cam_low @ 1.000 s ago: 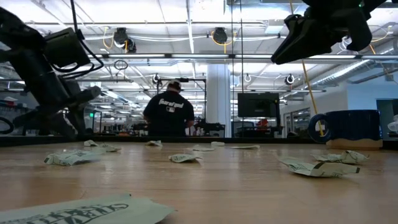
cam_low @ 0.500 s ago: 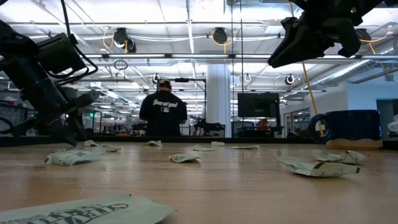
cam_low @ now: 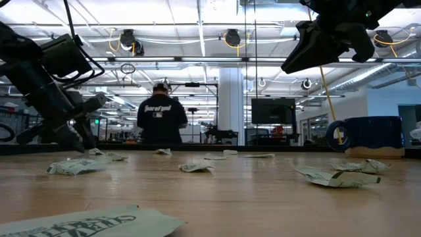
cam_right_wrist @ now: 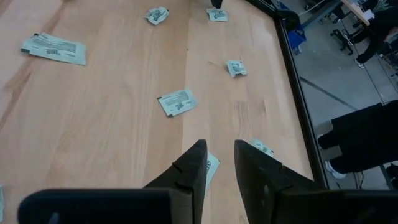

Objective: Pick and place Stevia / Truvia into bins
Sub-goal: Put the stevia packet into the transparent container

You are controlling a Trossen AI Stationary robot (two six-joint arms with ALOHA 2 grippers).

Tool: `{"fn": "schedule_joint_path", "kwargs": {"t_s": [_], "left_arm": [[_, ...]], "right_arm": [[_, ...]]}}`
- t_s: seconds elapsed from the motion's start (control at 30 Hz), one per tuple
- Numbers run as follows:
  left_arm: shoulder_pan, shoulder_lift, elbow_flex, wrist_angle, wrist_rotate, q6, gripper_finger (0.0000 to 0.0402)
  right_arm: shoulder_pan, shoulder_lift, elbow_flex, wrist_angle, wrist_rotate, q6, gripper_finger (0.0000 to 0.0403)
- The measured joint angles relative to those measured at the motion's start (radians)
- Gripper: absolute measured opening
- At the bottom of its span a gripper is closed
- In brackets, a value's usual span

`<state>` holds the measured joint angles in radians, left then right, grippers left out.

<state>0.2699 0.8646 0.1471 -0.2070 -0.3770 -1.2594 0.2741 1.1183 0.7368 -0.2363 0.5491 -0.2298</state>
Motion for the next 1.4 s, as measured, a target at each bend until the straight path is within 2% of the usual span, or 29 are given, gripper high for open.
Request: {"fn": "schedule_joint_path", "kwargs": {"t_s": [0.4,0.73,0.9,1.0,1.2,1.4], "left_arm": [[0.0,0.018,0.0,0.004,-0.031,-0.033,0.0129],[0.0,0.21,0.002,0.204,-0.07,0.005,0.0129],[0.0,0.24,0.002,0.239,-0.069,0.028,0.0127],[0.0,0.241,0.002,0.248,-0.073,0.066,0.0104],[0.0,0.242,0.0,0.255,-0.069,0.117,0.0011],[0.0,0.242,0.0,0.262,-0.068,0.151,0.0004]], "right_arm": [[0.0,0.0,0.0,0.0,0.0,0.0,0.0075],[0.0,0.0,0.0,0.0,0.0,0.001,0.0075],[0.0,0.0,0.0,0.0,0.0,0.008,0.0075],[0.0,0.0,0.0,0.0,0.0,0.008,0.0075],[0.0,0.0,0.0,0.0,0.0,0.009,0.0075],[0.0,0.0,0.0,0.0,-0.001,0.06,0.0075]]}}
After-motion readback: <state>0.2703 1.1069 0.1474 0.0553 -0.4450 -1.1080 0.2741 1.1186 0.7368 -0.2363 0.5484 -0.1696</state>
